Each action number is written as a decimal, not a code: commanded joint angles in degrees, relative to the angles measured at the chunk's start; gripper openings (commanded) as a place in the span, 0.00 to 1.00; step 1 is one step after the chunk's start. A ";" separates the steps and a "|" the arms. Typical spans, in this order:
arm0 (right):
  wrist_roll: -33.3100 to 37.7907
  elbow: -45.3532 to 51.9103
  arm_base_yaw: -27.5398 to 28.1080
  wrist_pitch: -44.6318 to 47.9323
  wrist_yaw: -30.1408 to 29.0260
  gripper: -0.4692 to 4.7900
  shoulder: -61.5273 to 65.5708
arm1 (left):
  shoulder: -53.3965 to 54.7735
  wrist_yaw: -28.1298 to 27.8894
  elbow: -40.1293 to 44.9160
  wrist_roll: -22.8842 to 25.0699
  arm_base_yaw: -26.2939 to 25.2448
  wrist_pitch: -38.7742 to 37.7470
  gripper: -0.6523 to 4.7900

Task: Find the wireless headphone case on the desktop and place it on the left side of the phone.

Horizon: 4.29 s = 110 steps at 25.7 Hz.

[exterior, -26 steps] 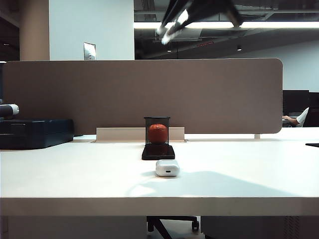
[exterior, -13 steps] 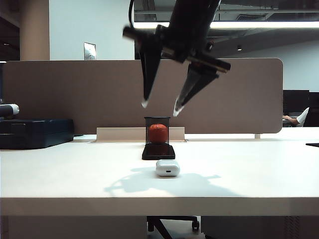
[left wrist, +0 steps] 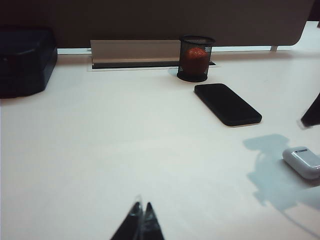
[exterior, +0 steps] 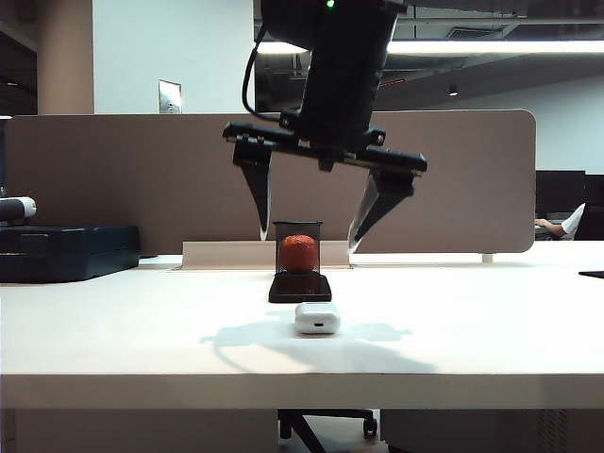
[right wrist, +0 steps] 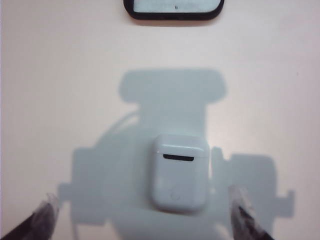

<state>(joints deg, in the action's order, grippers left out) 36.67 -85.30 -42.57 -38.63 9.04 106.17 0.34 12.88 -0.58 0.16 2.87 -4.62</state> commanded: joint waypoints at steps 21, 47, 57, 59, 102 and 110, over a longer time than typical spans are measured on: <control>1.27 -0.11 -0.39 3.32 3.10 1.00 8.92 | 0.09 14.25 -0.35 -0.22 -0.07 -4.37 0.11; 1.27 -0.13 -0.46 4.11 3.69 0.56 11.04 | 0.04 15.43 -0.37 -0.20 -0.07 -4.37 0.11; 1.25 -0.13 -0.44 3.87 3.72 0.49 11.02 | 0.04 15.43 -0.35 -0.20 -0.07 -4.37 0.11; 1.22 -0.13 -0.44 3.82 3.72 0.48 10.99 | 0.04 15.43 -0.35 -0.20 -0.07 -4.37 0.11; -5.88 -13.09 0.61 11.65 -0.42 0.48 7.43 | 0.04 15.41 -0.35 -0.20 -0.07 -4.37 0.11; -5.88 -13.22 2.69 15.85 -4.13 0.48 8.63 | 0.04 15.43 -0.35 -0.20 -0.07 -4.37 0.11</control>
<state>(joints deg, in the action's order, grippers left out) 30.94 -98.13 -39.66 -24.95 5.48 114.89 0.36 27.90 -0.80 0.14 2.90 -8.88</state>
